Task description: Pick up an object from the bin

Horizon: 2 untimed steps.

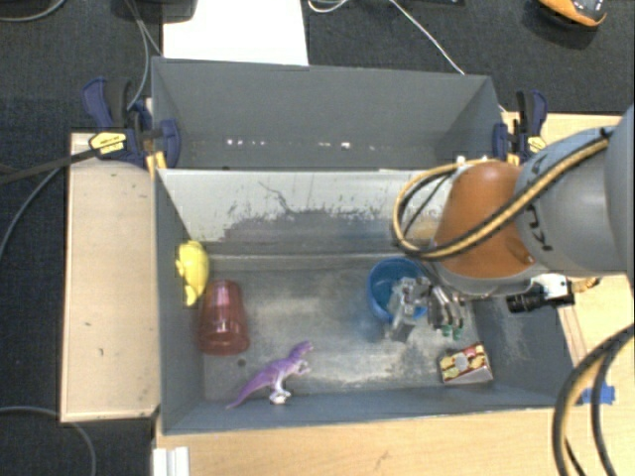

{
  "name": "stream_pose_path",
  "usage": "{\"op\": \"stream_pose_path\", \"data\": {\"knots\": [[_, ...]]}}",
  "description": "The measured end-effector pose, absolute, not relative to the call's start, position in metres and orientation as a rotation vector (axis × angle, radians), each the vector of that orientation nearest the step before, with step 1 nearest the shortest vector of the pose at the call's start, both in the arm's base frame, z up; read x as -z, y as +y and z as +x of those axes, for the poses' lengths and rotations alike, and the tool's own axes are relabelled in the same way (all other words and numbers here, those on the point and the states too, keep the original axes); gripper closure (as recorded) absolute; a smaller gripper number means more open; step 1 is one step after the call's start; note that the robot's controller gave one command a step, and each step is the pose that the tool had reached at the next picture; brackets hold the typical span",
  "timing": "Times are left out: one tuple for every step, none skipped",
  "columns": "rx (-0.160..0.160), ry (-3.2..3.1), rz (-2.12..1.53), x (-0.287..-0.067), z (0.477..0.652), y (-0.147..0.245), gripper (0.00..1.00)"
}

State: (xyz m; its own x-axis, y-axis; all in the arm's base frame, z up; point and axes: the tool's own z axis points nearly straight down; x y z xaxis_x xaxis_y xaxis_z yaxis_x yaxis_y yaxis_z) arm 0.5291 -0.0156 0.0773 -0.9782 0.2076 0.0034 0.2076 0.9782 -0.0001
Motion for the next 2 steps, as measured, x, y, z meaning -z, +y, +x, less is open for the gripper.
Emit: {"op": "stream_pose_path", "data": {"knots": [[0.001,-3.119,-0.345,-0.0758,0.5283,-0.0188,1.0],[0.001,-3.115,-0.361,-0.0799,0.5237,-0.021,1.0]]}}
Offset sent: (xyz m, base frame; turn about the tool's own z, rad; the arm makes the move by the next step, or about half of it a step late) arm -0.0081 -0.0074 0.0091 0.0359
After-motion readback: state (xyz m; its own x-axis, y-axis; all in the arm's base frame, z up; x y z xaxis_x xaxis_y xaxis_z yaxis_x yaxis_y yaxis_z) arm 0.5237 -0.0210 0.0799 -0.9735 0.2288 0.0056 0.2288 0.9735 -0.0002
